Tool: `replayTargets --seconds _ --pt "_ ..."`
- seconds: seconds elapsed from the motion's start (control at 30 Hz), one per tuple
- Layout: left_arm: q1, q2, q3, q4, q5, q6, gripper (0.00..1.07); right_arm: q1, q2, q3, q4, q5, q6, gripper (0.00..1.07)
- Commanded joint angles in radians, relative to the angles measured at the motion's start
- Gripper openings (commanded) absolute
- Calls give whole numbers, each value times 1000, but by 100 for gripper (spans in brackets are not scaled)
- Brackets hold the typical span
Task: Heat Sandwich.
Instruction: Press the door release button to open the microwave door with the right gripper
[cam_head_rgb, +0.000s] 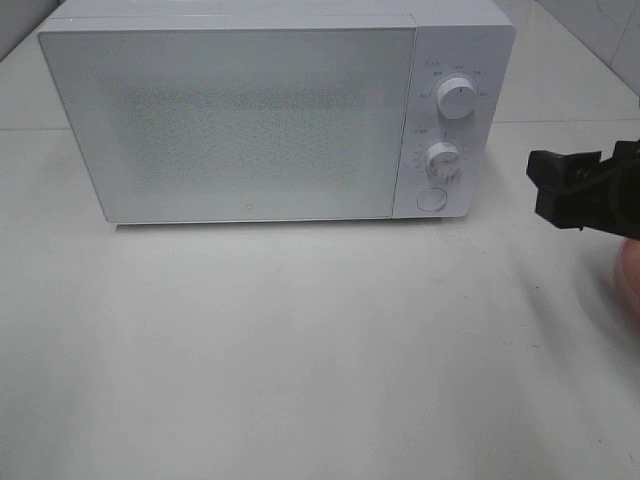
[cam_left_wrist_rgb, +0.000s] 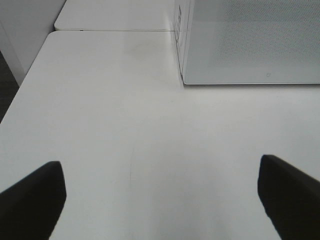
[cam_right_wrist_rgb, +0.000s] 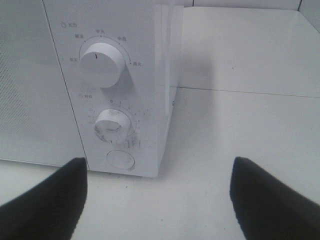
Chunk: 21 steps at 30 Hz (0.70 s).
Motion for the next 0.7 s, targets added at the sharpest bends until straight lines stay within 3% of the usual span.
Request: replayTargets --seconds 0.03,0.37,0.7 --pt "-1 -26 1 -3 -2 -2 98 104 69 42 167 -189 -98 76" --pt "-1 -26 1 -3 -2 -2 98 318 252 90 424 -513 -126 76" --pt "-1 -26 1 -3 -2 -2 98 449 415 88 546 -671 -90 76"
